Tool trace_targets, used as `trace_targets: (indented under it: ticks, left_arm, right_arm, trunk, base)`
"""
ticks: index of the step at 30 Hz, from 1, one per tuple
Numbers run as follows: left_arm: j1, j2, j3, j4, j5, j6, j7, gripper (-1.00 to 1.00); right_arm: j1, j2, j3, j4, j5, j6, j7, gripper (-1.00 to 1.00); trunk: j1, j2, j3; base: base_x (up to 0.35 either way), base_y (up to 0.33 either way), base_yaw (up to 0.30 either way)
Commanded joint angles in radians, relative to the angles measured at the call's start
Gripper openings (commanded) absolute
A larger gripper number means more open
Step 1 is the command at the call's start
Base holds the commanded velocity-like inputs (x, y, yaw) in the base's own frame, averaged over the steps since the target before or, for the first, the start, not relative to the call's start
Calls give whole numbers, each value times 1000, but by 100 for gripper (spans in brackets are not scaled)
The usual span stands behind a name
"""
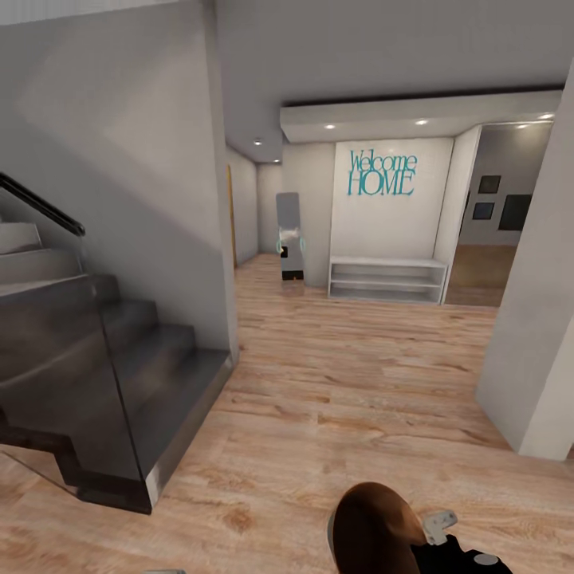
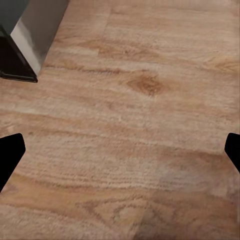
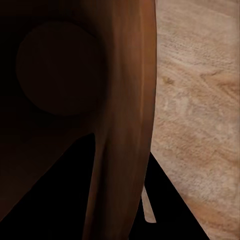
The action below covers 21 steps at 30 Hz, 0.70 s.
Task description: Put the three can of soda from the living room inside the tash can in the kitchen.
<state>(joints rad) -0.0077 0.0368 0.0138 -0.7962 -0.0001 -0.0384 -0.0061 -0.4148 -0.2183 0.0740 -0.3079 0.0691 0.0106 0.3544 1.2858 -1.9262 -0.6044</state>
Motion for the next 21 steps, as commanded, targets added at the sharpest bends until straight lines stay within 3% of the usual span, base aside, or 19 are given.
trace_targets:
  ticks: [1, 21]
  left_arm:
    - [0, 0, 0, 0, 0, 0, 0, 100]
    - [0, 1, 0, 0, 1, -1, 0, 100]
  right_arm:
    - [0, 0, -6, -2, -8, 1, 7, -100]
    - [1, 12, -8, -1, -14, 3, 6, -100]
  trunk:
    - [-4, 7, 3]
    - [-81, 147, 66]
  base:
    - [0, 0, 0]
    - [0, 0, 0]
